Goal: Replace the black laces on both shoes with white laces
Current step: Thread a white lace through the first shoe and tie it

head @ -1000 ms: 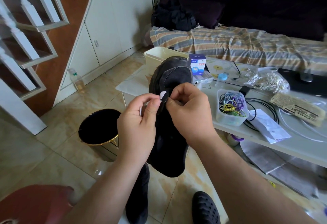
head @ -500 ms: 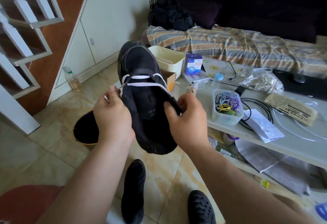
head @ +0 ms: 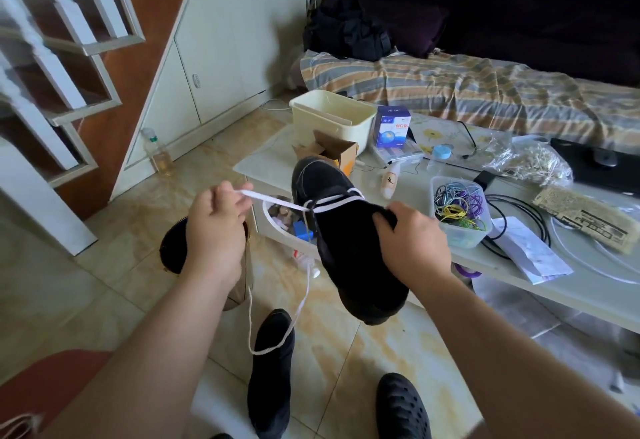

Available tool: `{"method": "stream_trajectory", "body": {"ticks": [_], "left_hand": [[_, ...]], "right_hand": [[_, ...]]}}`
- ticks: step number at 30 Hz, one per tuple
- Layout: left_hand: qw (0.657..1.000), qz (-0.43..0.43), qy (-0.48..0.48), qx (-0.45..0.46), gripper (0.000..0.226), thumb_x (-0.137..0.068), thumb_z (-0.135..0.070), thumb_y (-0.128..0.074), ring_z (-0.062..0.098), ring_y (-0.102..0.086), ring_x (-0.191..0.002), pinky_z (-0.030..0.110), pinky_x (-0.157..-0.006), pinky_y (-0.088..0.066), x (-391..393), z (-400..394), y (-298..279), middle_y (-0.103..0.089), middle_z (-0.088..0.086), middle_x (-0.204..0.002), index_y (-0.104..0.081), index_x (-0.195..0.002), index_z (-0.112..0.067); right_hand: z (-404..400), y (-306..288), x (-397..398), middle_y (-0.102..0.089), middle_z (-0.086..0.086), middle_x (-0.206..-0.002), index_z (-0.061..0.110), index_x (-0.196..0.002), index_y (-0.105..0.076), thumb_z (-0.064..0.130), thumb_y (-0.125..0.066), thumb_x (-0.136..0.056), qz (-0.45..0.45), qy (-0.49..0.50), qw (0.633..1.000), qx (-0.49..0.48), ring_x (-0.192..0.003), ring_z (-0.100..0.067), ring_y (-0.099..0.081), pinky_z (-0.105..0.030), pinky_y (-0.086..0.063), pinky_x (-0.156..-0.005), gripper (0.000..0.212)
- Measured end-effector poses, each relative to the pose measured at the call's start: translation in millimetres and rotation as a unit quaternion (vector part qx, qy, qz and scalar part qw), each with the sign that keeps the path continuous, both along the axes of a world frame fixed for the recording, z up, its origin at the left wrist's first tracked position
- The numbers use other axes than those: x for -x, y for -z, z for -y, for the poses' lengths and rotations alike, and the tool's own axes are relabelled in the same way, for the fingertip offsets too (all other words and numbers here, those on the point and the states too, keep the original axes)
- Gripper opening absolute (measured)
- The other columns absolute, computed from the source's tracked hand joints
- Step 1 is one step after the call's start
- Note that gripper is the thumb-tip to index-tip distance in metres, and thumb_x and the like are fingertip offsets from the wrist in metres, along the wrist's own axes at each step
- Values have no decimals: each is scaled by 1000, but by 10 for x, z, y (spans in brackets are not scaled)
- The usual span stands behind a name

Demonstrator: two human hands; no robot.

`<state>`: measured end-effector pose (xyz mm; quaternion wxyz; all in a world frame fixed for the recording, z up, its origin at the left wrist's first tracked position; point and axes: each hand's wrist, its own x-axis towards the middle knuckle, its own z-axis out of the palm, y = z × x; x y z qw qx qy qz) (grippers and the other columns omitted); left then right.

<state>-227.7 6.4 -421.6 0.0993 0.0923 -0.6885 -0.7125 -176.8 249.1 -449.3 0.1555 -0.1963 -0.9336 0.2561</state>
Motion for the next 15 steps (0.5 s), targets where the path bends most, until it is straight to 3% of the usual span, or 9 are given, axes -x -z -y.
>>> {"method": "stream_trajectory", "body": {"ticks": [2,3,5,7,8,12,15], "left_hand": [[993,-9,34,-116,25,-114,-31,-39,13,-77,-90,37,-99,-56,-39,-123,-59,-79,-7,-84,-52,-99,-17],[992,-12,54,-111,26,-114,-32,-39,14,-75,-78,36,-91,-58,-80,-184,-72,-72,-10,-71,-50,-96,-16],[994,-30,97,50,28,-112,-39,-41,10,-62,-64,36,-76,-54,-120,-257,-17,-60,-15,-66,-52,-94,-20],[942,-46,117,311,28,-108,-46,-46,11,-62,-74,38,-70,-48,-92,-229,92,-63,-11,-78,-57,-97,-22],[910,-51,125,392,28,-106,-47,-49,16,-63,-78,39,-69,-49,-75,-204,140,-65,-7,-80,-58,-98,-21],[849,-57,178,494,36,-102,-56,-53,19,-62,-77,39,-70,-52,-68,-123,223,-62,-9,-74,-60,-93,-21],[817,-55,219,531,48,-100,-62,-52,16,-55,-62,34,-55,-39,-82,15,159,-53,-6,-57,-52,-67,-27]], "right_hand": [[48,15,-14,-63,-6,-82,21,-93,-57,50,-48,-102,4,-20,999,-34,-78,-38,-59,-37,-42,-63,31],[90,10,-23,-63,-5,-82,22,-95,-58,50,-48,-102,1,-34,998,-44,-78,-37,-58,-36,-41,-63,30],[174,-10,-41,-67,-4,-87,28,-106,-61,49,-47,-103,-12,-57,998,-40,-83,-37,-61,-37,-45,-65,26],[218,-23,-55,-72,-3,-96,41,-123,-57,49,-45,-103,-21,-70,997,-36,-90,-36,-65,-38,-50,-69,25],[219,-13,-65,-72,-2,-97,45,-128,-53,49,-44,-103,-22,-74,996,-45,-91,-36,-65,-38,-51,-70,26],[63,42,-45,-71,-4,-95,41,-122,-55,43,-42,-104,-13,-60,996,-65,-87,-37,-66,-39,-52,-69,22],[-174,79,13,-72,-10,-97,35,-123,-57,39,-42,-104,1,-9,998,-62,-87,-40,-64,-41,-53,-71,25]]}}
